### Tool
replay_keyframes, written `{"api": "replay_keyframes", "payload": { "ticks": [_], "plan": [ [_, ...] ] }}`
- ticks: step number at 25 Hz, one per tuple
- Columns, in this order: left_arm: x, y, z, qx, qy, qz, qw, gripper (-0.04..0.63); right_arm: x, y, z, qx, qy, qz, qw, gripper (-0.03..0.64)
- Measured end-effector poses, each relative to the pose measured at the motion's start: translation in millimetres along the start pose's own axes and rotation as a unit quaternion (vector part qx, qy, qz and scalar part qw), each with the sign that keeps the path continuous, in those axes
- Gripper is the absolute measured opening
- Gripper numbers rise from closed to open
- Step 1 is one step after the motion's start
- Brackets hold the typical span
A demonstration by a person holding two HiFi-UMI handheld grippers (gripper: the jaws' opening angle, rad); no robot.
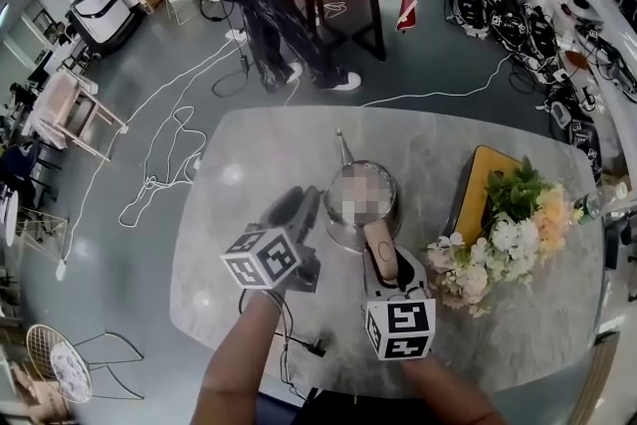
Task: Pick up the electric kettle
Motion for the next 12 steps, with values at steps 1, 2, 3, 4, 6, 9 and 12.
{"api": "replay_keyframes", "payload": {
  "ticks": [1, 2, 3, 4, 6, 9, 12],
  "plan": [
    [-2.2, 0.1, 0.1, -0.002, 0.003, -0.002, 1.0000, 0.120, 0.6, 0.2, 1.0, 0.004, -0.001, 0.000, 1.000, 0.124],
    [-3.6, 0.0, 0.2, -0.003, 0.005, -0.002, 1.0000, 0.120, 1.0, 0.4, 1.1, 0.008, -0.003, 0.000, 1.000, 0.123],
    [-4.8, -0.1, 0.3, -0.002, 0.008, -0.001, 1.0000, 0.120, 1.3, 0.7, 1.0, 0.011, -0.004, 0.000, 1.000, 0.123],
    [-6.4, 0.2, 0.3, -0.001, 0.010, 0.000, 1.0000, 0.120, 1.2, 1.4, 1.2, 0.013, -0.005, 0.000, 1.000, 0.121],
    [-10.7, 1.8, -0.3, 0.002, 0.012, 0.003, 0.9999, 0.120, 0.2, 3.1, 3.3, 0.019, -0.004, 0.001, 1.000, 0.117],
    [-13.9, 0.8, -3.7, 0.006, 0.012, 0.003, 0.9999, 0.120, -0.5, 3.4, 4.5, 0.028, -0.004, 0.004, 1.000, 0.112],
    [-15.7, -2.8, -7.7, 0.009, 0.014, 0.004, 0.9999, 0.120, -0.6, 2.5, 3.6, 0.037, -0.004, 0.016, 0.999, 0.107]
  ]
}}
Point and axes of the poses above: the fingertips, and each gripper's own axes: x backward along the fingers, z to its right, y out of its underside, the point moved 5 cm from there along x, backward along the fingers, and after that the axes turned 10 degrees about -z, right-handed, at the moved point
